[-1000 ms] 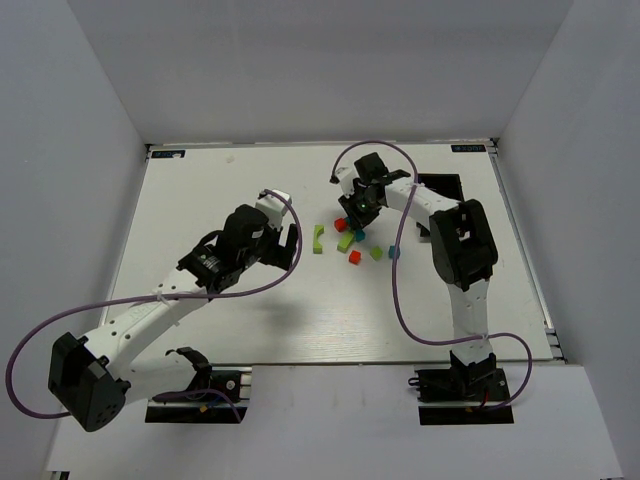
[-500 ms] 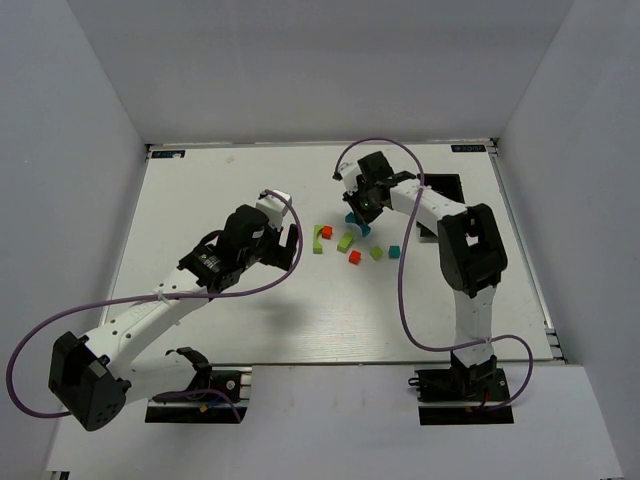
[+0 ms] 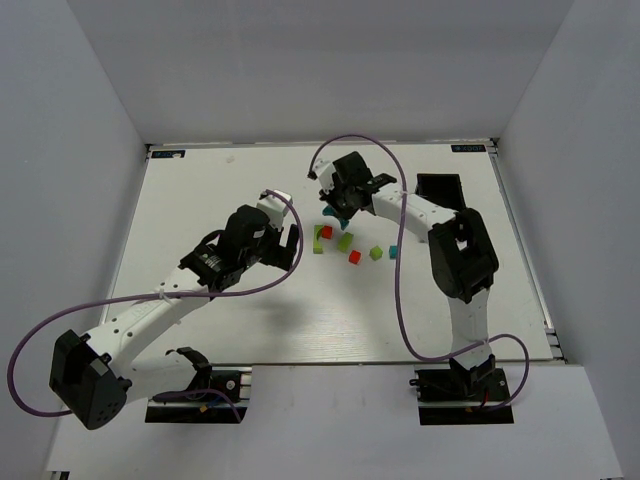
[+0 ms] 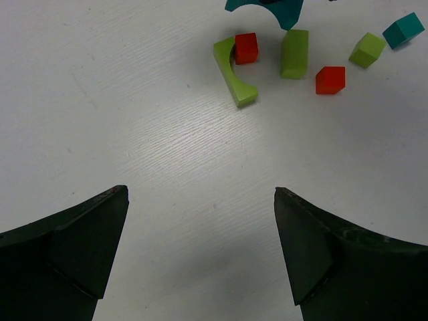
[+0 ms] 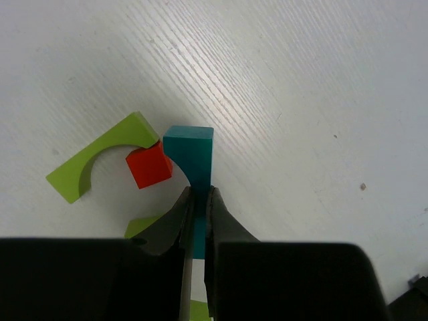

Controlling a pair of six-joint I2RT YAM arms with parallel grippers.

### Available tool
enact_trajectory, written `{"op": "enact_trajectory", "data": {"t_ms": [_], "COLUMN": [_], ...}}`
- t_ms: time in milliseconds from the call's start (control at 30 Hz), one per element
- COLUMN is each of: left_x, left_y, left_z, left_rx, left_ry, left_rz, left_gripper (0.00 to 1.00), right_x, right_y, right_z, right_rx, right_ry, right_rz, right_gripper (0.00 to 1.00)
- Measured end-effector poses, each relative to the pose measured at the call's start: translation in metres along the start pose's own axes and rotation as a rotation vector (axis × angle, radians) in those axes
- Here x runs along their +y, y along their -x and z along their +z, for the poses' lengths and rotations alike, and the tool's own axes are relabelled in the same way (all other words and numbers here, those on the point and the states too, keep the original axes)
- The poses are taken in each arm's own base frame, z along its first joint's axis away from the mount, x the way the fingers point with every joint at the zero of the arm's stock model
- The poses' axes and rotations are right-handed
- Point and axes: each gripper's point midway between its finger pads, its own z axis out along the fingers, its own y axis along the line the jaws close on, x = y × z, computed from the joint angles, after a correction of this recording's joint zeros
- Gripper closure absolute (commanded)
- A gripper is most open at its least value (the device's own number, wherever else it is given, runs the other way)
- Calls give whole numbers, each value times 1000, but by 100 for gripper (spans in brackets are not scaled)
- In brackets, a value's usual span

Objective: Build the wood block tower

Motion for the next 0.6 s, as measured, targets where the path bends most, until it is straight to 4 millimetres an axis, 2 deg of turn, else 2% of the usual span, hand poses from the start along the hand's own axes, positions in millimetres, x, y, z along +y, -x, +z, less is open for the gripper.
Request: {"op": "enact_trajectory", "data": {"t_ms": [267, 467, 600], "left_x": [0, 0, 0], "left_y": [-1, 0, -1], "left_z": [0, 0, 0], "left_rx": [2, 2, 2], "left_ry": [0, 0, 1], "left_rz": [0, 0, 0], "left_gripper": [0, 0, 0], "right_x": [-23, -22, -14], "right_y": [6, 5, -1], "right_z": [13, 23, 34], "right_rx": [7, 10, 25], "right_ry": [-116, -103, -63], "right_rz": [37, 84, 108], "right_gripper": [100, 100, 100]}}
